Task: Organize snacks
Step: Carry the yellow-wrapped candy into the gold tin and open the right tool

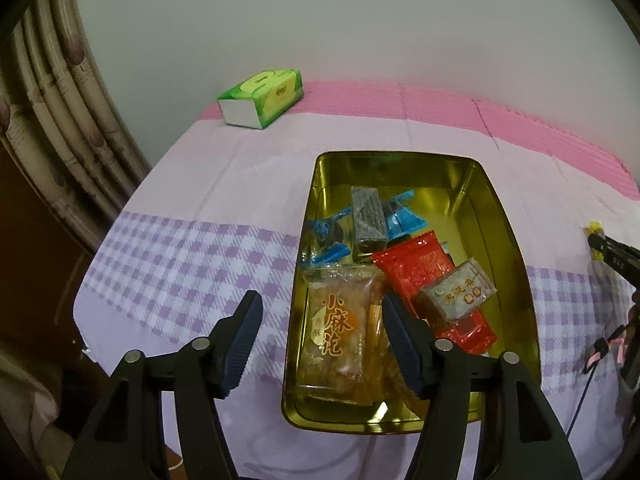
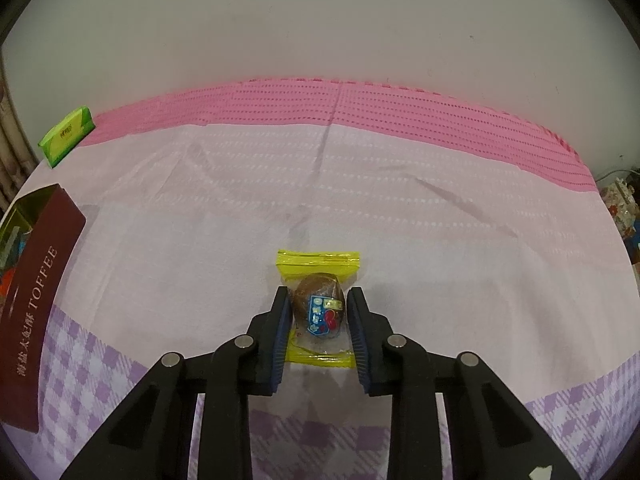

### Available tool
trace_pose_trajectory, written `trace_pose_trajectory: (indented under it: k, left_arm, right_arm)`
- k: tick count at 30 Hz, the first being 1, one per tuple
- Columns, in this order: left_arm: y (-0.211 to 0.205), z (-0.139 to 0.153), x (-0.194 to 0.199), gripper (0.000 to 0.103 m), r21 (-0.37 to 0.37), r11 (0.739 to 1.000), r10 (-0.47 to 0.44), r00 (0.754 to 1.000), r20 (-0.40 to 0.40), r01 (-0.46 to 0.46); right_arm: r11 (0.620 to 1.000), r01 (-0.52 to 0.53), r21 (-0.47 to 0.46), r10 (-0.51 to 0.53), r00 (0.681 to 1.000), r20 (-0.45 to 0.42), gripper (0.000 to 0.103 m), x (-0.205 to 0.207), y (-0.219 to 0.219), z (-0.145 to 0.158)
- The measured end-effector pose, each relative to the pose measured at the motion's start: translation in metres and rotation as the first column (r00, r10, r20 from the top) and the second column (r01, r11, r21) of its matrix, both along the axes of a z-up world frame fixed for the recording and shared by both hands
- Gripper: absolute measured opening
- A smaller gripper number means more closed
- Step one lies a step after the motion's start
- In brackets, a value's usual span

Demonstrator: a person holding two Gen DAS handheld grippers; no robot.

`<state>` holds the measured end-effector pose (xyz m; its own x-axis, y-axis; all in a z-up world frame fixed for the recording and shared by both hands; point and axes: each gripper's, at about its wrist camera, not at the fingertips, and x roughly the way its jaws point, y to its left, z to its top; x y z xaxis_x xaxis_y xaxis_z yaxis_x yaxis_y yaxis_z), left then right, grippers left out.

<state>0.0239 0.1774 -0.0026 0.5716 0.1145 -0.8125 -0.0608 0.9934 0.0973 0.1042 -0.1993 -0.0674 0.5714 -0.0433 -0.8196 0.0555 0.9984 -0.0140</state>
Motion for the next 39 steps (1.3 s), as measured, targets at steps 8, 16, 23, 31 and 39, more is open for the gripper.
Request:
trace_pose_trajectory:
  k: [8, 16, 23, 31, 39]
  left_arm:
    - [0.006, 0.001, 0.001, 0.065, -0.03, 0.999, 0.022, 1.0, -0.005, -0.022]
    - [0.013, 0.001, 0.003, 0.066, -0.047, 0.997, 0.052, 0.999, -0.015, -0.053]
    - [0.019, 0.001, 0.004, 0.067, -0.054, 0.994, 0.091, 0.996, -0.014, -0.091]
    - [0.029, 0.003, 0.004, 0.068, -0.05, 0.99, 0.134, 0.991, -0.006, -0.134]
    - [0.035, 0.001, 0.004, 0.068, -0.049, 0.986, 0.161, 0.987, -0.029, -0.162]
  right_arm:
    - [1.0, -0.01, -0.001, 0.01, 1.0, -0.009, 0.023, -0.001, 0.012, 0.008]
    - [0.997, -0.075, 0.034, 0.074, 0.997, 0.025, 0.023, -0.007, 0.037, 0.031]
    - [0.983, -0.151, 0.103, 0.148, 0.988, 0.039, 0.023, -0.009, 0.069, 0.054]
    - [0.948, -0.276, 0.159, 0.272, 0.961, 0.047, 0.023, -0.012, 0.125, 0.071]
    - [0.901, -0.393, 0.182, 0.392, 0.919, 0.043, 0.023, -0.025, 0.186, 0.072]
